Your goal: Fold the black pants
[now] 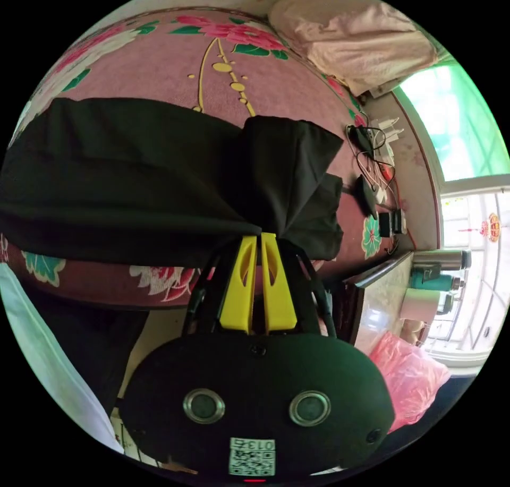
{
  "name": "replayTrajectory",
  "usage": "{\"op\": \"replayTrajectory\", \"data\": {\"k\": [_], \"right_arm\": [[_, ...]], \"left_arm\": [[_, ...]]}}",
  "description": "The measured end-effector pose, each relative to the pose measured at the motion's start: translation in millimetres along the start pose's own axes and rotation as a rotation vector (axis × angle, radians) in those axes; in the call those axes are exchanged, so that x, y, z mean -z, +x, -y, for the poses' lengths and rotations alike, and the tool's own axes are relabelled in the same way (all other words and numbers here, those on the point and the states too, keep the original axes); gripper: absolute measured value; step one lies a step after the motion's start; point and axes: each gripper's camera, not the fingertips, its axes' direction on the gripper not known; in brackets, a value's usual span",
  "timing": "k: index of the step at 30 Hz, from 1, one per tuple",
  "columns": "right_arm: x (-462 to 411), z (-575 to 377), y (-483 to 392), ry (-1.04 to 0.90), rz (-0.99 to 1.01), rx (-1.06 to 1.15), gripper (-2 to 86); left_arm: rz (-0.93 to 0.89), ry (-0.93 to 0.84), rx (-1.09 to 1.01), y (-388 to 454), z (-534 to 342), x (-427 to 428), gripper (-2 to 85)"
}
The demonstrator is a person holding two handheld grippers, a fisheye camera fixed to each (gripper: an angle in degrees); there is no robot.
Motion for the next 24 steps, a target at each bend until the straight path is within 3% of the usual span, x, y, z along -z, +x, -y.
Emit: {"op": "replayTrajectory", "data": {"k": [9,15,19,24], "right_arm": [[-49,-65,-4,-0.091,0.155,-0.055,6.6],[-5,-90,54,0.083,0.145,-0.201,12.4],[-11,-59,60,0.173,0.185,-0.207,15.3],[-60,-5,15,0.116,0.144,-0.052,10.0]], "left_arm": [[-0.09,-0.138,-0.03,20,16,-56,0.0],[-0.127,-0.08,0.064,-4,17,-23,0.1],[-0.055,-0.049,0.103,-15,40,-10,0.1],[-0.172,-0.203,0.113,-14,71,-48,0.1]]}}
